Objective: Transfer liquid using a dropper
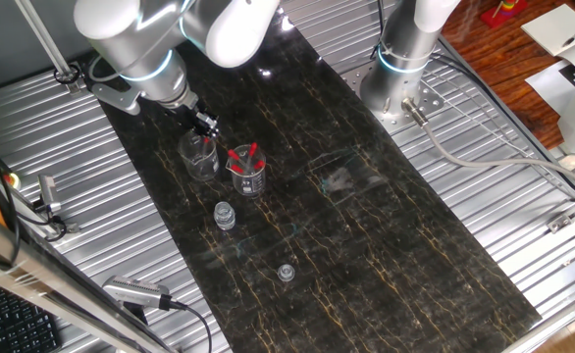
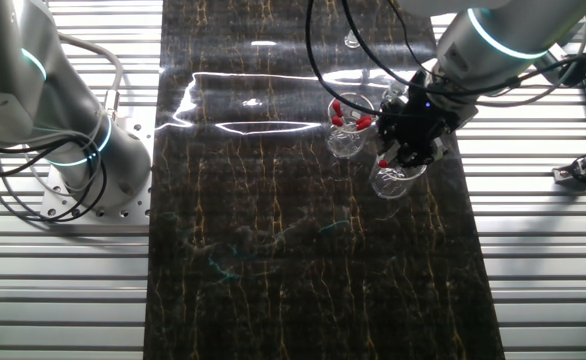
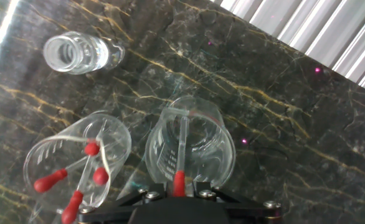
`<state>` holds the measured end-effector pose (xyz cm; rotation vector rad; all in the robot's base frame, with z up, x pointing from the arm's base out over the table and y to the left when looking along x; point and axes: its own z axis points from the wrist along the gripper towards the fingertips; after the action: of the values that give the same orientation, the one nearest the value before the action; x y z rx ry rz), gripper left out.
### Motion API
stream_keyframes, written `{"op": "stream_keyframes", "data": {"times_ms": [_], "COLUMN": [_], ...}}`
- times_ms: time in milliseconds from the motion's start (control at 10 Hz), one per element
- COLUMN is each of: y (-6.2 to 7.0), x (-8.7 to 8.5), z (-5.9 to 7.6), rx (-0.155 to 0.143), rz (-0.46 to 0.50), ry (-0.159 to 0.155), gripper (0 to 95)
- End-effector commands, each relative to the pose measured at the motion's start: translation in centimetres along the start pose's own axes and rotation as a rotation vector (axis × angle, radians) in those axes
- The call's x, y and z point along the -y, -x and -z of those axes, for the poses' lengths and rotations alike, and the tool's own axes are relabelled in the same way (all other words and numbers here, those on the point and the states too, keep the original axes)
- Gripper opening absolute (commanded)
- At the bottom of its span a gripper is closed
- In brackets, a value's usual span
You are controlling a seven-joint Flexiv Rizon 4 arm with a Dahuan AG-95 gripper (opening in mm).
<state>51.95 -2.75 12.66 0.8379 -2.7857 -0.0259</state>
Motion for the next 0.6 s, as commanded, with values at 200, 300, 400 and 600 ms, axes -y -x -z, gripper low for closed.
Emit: {"op": "stream_keyframes", "data": {"times_ms": [200,300,400,600], "y": [-0.15,-0.17,-0.24,-0.19], "x": [-0.08,-0.09,-0.10,-0.06], "z": [-0.25,-0.33,-0.53,-0.62], "rx": [-0.003,-0.002,-0.002,-0.002], "rz": [0.002,0.002,0.001,-0.001], "ry": [-0.007,-0.008,-0.009,-0.014], "gripper": [38.0,38.0,38.0,38.0]}}
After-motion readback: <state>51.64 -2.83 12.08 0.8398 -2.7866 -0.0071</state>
